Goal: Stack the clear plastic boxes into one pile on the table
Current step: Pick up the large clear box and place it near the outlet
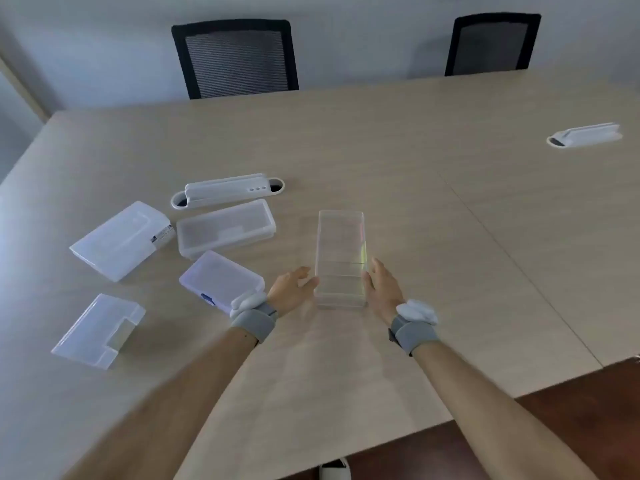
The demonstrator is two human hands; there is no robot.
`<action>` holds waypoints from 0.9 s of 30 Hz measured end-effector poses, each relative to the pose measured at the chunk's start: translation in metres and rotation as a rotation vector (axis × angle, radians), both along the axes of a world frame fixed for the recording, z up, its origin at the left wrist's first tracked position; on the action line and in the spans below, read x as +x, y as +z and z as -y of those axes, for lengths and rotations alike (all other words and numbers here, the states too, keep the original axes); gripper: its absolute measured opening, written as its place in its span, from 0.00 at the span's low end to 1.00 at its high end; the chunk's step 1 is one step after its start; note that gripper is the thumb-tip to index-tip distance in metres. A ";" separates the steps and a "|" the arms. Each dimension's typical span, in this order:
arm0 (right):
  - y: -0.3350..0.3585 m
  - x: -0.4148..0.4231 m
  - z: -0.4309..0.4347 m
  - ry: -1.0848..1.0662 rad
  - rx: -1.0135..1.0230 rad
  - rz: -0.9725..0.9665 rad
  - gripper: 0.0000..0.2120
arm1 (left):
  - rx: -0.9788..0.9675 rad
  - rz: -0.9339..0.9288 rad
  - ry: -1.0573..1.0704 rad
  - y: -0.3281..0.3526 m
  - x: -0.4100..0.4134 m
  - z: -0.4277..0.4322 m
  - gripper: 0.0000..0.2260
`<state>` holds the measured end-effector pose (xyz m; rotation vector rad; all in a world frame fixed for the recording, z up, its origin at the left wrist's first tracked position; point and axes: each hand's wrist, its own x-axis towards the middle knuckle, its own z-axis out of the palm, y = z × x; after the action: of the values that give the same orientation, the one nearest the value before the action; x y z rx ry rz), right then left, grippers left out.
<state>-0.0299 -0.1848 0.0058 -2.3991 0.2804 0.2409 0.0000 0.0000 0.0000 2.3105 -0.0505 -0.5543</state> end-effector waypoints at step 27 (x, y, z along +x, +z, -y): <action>0.004 -0.002 -0.023 0.028 0.180 0.148 0.14 | -0.860 -0.256 0.553 0.007 -0.034 0.006 0.07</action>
<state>-0.0319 -0.1623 0.0100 -2.2301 0.1504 0.0964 -0.0338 -0.0057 0.0066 1.3214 0.3876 -0.4162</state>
